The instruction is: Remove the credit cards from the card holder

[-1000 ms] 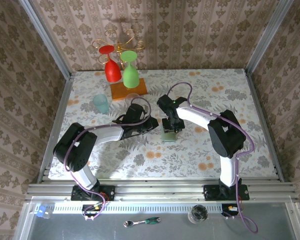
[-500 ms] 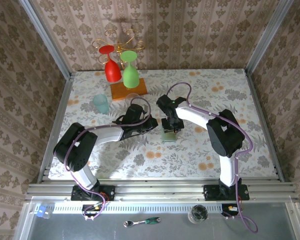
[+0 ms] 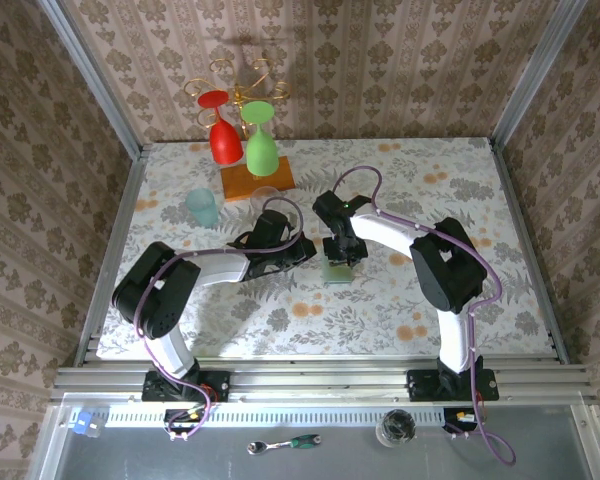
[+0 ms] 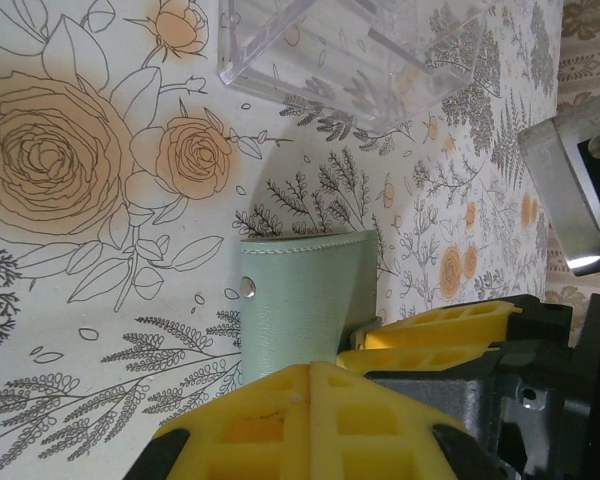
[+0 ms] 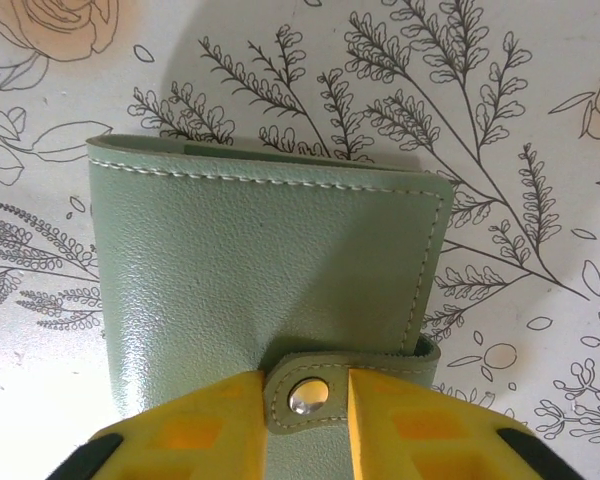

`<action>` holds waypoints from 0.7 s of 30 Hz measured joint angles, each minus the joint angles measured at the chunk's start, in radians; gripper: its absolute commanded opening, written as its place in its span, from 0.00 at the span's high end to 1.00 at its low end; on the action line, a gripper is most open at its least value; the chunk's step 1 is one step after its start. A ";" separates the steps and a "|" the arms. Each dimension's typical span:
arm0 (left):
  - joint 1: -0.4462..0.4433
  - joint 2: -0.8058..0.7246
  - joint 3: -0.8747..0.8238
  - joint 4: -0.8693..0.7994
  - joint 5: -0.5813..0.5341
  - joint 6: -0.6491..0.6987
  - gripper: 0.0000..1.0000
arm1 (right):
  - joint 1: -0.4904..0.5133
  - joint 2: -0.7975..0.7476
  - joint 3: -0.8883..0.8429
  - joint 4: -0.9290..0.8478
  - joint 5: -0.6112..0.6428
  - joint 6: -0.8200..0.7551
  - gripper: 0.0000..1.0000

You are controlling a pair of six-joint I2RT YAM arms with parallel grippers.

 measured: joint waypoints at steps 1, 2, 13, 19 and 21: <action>0.000 0.000 0.000 0.000 0.000 0.000 0.99 | -0.001 0.000 -0.002 0.002 0.000 0.002 0.79; 0.000 0.000 0.000 0.000 0.000 0.000 0.99 | -0.001 -0.001 -0.004 0.005 0.000 0.003 0.80; -0.006 0.000 0.000 0.000 0.000 0.000 1.00 | -0.006 -0.020 -0.024 0.033 -0.030 0.039 1.00; -0.006 0.000 0.000 -0.007 0.000 0.000 1.00 | -0.006 -0.029 -0.038 0.087 -0.085 0.066 1.00; -0.006 0.002 0.000 -0.009 0.002 0.000 1.00 | -0.006 -0.032 -0.044 0.110 -0.114 0.077 1.00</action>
